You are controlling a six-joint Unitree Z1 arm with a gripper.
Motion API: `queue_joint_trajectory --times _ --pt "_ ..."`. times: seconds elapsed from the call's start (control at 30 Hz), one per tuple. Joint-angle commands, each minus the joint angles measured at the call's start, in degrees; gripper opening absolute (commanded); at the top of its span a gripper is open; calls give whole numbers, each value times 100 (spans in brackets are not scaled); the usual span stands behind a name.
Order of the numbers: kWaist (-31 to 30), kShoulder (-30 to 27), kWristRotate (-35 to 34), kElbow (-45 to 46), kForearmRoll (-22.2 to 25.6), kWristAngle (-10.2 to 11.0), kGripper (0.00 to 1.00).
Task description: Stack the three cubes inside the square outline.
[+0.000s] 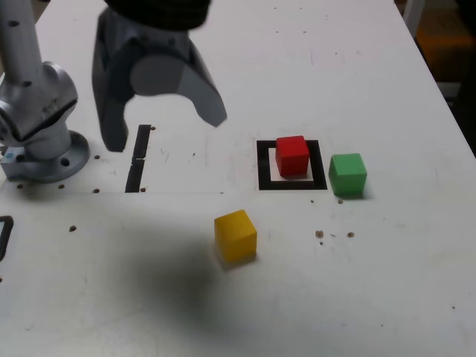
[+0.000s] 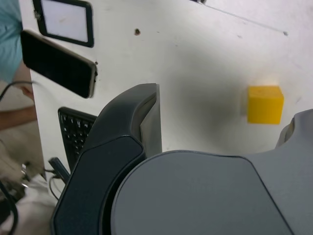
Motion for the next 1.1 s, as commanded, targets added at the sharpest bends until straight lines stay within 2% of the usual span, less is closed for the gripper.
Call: queue_joint_trajectory --times 0.0,0.13,0.3,0.53,1.07 --pt "-26 93 210 -52 7 50 89" --pt "-44 218 661 10 -210 92 89" --pt "-57 423 1027 147 -701 -21 89" --pt "-71 720 1078 249 -948 -191 88" --pt "-14 1301 1221 247 -1468 -208 88"
